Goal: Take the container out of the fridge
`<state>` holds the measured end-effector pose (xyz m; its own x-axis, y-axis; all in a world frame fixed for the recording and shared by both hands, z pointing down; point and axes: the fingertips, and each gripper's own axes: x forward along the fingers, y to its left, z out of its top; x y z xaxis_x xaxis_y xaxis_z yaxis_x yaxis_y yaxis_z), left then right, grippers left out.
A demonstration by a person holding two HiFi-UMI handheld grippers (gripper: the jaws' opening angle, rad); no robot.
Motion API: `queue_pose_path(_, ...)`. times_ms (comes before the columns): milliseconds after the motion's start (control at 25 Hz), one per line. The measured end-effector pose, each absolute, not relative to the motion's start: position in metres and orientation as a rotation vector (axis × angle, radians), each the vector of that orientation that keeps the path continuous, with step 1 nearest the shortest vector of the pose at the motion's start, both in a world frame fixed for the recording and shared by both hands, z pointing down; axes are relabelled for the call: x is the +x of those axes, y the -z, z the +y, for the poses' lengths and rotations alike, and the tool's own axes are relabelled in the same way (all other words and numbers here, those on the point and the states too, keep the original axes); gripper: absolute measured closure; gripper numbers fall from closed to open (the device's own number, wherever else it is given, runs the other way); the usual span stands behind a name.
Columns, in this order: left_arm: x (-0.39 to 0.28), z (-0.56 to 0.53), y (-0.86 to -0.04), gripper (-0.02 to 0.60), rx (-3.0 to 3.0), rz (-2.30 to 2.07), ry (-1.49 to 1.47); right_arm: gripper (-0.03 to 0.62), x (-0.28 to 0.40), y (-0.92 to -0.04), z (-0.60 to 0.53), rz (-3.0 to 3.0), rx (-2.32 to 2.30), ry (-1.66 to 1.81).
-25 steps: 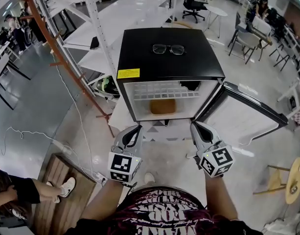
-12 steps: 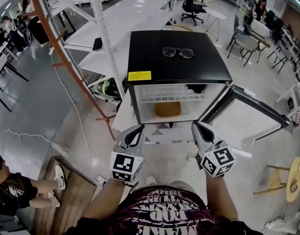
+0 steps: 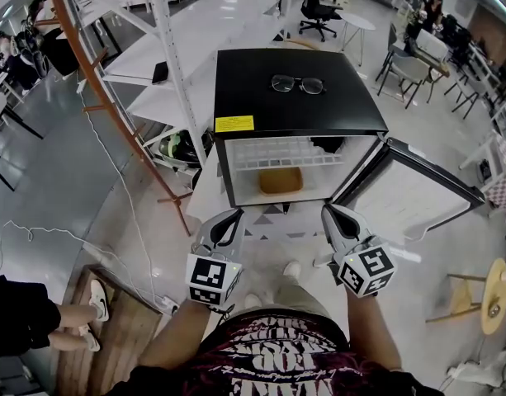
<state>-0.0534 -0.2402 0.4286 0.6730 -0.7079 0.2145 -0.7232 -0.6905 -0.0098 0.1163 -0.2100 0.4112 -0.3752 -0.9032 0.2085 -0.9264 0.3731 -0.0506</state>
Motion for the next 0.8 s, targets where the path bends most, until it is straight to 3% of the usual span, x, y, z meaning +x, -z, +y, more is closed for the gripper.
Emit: queue_pose_path(800,-0.055,-0.258,-0.432,0.580,2.757,-1.296,-0.330,0.571,0.108,-0.427,-0.243,-2.541,1.542,-0.279)
